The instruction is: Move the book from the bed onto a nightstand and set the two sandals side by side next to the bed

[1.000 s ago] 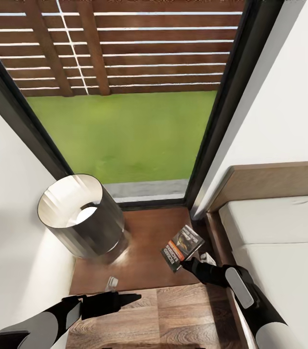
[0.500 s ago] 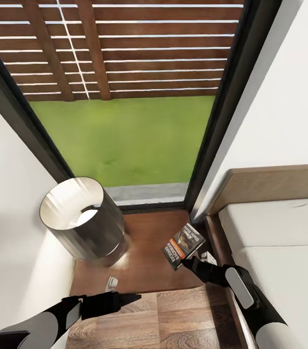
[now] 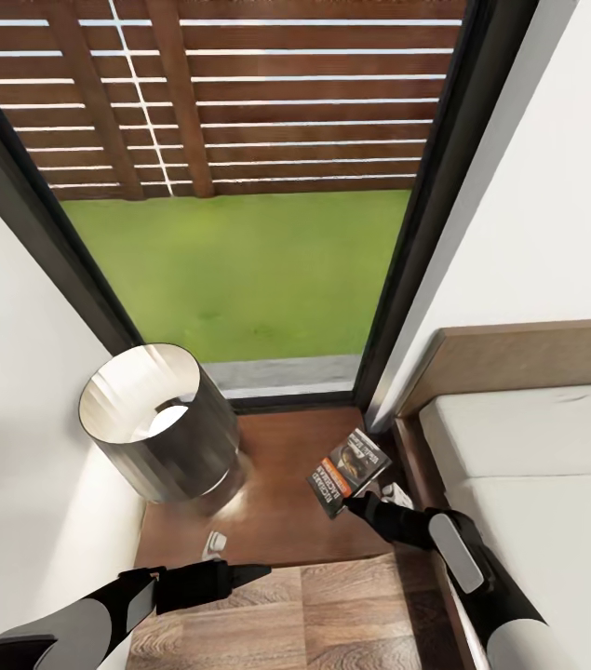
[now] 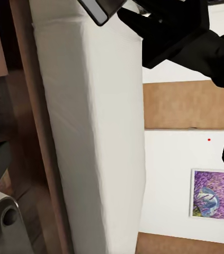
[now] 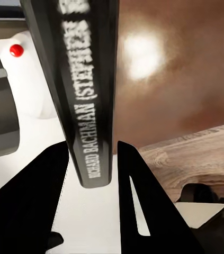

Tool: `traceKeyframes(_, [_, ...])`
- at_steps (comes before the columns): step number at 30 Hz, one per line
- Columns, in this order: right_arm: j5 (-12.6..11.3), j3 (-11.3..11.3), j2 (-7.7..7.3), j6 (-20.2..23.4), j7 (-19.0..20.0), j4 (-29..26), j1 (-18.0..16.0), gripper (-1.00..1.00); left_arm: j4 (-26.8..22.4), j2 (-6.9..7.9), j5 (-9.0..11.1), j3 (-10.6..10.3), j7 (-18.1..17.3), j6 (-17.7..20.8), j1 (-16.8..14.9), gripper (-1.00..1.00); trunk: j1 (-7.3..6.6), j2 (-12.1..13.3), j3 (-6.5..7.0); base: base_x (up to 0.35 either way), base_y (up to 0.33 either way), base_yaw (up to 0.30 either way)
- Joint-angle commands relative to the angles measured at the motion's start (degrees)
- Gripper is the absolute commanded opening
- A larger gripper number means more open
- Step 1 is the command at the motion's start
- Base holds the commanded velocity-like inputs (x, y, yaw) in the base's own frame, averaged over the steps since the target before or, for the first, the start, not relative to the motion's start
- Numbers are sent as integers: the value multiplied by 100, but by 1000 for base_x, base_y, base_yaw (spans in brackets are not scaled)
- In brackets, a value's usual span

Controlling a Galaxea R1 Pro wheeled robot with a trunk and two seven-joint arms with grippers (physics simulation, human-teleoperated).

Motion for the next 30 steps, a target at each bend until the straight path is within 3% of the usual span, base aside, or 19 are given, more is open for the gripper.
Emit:
traceKeyframes(1, [25,5,11,13,19,-2,-2,-100,-1,1,-8,24,-22,60,-4,100,1,-4,-4,0,0,0])
traceKeyframes(7, [4,4,62,71,42,5,0,-100,-1,1,-8,24,-22,60,-2,100,1,-4,-4,0,0,0])
traceKeyframes(11, [-235,4,62,79,44,11,0,-100,-1,1,-8,24,-23,60,-2,100,1,-4,-4,0,0,0])
traceKeyframes(12, [-693,9,62,80,45,26,1,-100,0,1,-8,24,-23,60,-3,100,1,-4,-4,0,0,0])
traceKeyframes(14, [-1032,15,62,83,42,30,0,-100,-1,1,-8,24,-24,60,-4,100,1,-4,-4,0,0,0])
traceKeyframes(15, [-1449,22,62,85,38,32,1,-100,1,1,-8,24,-24,60,-3,100,1,-4,-4,0,0,0])
traceKeyframes(18, [-1769,28,62,103,37,33,-3,-100,1,1,-8,24,-21,60,-2,100,1,-4,-4,0,0,0])
traceKeyframes(25, [-1887,27,62,428,36,88,-3,-100,1,1,-9,24,-23,60,-4,100,1,-4,-4,0,0,0])
traceKeyframes(30, [-1888,29,69,457,36,724,-6,-100,1,1,-8,24,-24,60,-3,100,1,-4,-4,0,0,0])
